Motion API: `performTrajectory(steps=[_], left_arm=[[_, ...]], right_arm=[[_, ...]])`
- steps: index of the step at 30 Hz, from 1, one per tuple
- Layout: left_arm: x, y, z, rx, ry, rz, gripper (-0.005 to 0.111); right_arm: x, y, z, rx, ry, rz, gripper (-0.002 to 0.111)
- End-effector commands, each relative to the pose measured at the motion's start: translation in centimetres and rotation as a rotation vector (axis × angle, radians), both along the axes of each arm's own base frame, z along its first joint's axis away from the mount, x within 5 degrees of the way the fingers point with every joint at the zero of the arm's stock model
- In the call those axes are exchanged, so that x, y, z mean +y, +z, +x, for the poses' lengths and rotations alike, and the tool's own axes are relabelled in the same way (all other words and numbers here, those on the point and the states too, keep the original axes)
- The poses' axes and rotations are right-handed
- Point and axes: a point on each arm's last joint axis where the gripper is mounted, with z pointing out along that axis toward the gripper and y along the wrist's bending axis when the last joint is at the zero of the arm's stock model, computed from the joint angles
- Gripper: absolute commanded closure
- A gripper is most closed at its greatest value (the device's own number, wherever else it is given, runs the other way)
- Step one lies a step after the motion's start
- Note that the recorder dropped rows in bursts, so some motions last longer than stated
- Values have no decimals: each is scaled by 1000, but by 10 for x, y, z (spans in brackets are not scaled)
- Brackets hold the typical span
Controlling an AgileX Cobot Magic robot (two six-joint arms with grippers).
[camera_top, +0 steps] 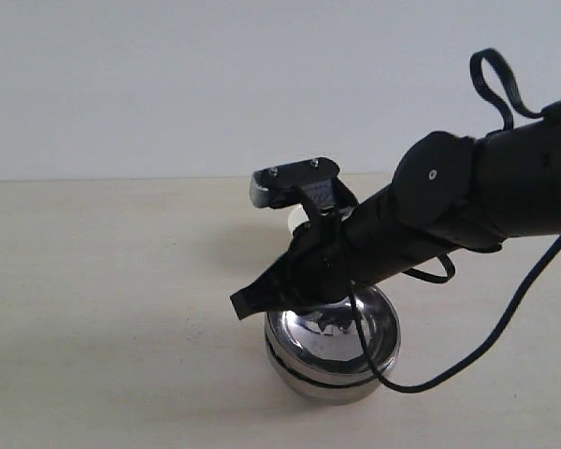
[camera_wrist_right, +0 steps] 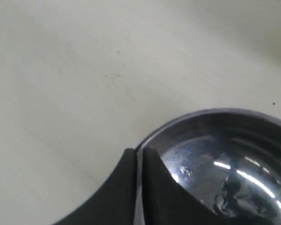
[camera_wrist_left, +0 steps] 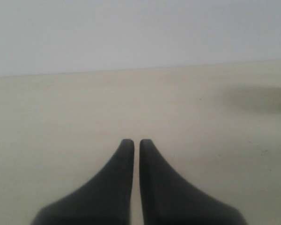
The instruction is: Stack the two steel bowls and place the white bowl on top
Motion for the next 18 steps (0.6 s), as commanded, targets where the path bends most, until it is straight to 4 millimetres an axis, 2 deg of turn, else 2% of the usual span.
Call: performTrajectory(steps=[1,8,18], left_arm=[[0,-1,0,-2,1,-5,103],[0,-1,0,-2,1,-5,103],[0,-1,0,-2,1,-5,103]], right_arm=[[0,17,-3,-15,-4,37,108],[2,0,-5,63,21,-1,108],[3,-6,-4,79,22,-11,108]])
